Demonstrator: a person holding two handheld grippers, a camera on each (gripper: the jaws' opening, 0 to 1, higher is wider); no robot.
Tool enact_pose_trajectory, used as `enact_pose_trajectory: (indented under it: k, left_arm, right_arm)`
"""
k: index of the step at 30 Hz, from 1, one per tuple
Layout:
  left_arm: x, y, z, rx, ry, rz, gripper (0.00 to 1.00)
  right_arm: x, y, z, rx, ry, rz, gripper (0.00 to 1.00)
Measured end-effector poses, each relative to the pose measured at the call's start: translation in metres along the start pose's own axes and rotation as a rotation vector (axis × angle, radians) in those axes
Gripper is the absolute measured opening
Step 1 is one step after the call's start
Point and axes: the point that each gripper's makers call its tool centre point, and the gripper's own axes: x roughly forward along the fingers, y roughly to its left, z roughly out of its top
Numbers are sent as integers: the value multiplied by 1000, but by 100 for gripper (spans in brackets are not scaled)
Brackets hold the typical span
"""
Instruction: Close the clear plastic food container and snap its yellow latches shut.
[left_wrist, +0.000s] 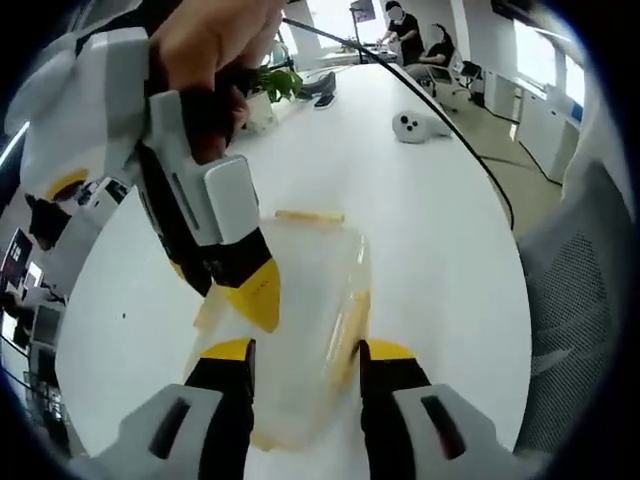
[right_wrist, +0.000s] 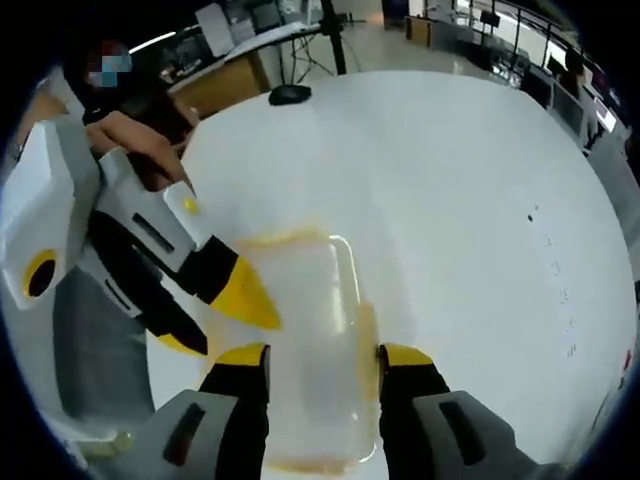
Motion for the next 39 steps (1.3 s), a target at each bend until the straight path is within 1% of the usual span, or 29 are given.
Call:
enact_pose_trajectory:
  k: [7,13,17,18,19,20,21,23,33,35,39]
  left_arm:
    - [1,-1,-1,35,11,27,41]
    - [3,-2,-2,56,15,34,40]
    - [4,-2,-2,70,16,57,38]
    - [5,-3,-6,59,40,64,36]
    - [3,-2,-8,71,32,59,36]
    - [5,-2,-7,73,41,62,36]
    - [5,-2,-6,72,42,61,36]
    - [7,-4,-4,74,45,64,35]
    - [6,-1,-1,95,27,81,37]
    - [5,-1,0,105,28,86,38]
    - [4,-1,0,109,23,77,40]
  right_arm:
    - [1,1,0,-10,12,2,42]
    - [2,0,0,-18,19,13,41]
    - [3,1,0,-10,36,15,41]
    - [3,1,0,-13,42,13,40]
    - [5,1,0,-6,52,17,39]
    - [4,3,-5,34,72,33,39]
    - [5,0,-2,-1,61,38,39]
    - [6,0,-1,-13,73,40,39]
    - [4,0,0,1,50,38,41]
    - [3,-1,1,29,38,35,42]
    - [2,0,1,32,27,22,43]
